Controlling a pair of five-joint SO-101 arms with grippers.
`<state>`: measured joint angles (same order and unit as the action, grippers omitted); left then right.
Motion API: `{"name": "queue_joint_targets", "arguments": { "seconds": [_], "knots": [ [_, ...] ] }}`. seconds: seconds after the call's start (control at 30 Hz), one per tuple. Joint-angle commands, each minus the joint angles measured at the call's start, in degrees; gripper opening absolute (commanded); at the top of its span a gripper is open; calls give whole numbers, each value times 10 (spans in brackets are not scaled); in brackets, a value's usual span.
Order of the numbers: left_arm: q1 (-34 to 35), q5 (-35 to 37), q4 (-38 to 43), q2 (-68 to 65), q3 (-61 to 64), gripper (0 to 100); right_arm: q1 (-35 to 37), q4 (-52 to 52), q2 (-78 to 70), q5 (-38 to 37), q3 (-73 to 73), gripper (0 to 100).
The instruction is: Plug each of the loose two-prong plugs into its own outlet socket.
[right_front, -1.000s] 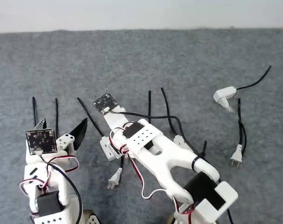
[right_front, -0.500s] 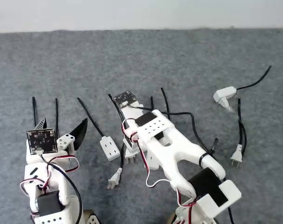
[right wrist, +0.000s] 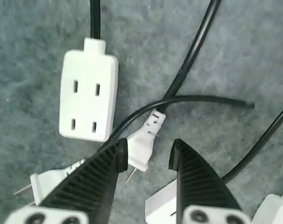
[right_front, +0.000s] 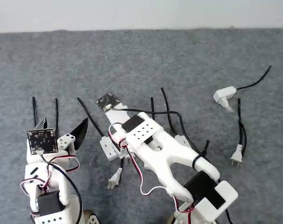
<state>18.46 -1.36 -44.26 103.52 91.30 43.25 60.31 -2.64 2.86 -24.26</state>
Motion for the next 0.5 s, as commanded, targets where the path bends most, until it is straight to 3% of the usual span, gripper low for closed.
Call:
{"name": "queue_joint_targets", "arguments": {
  "seconds": [0.0,0.47],
  "knots": [
    [-3,-4,23,8,0,411,5,-7,4,6,39,158],
    [-3,-4,23,8,0,411,1,-8,-98,33,67,158]
  ]
}}
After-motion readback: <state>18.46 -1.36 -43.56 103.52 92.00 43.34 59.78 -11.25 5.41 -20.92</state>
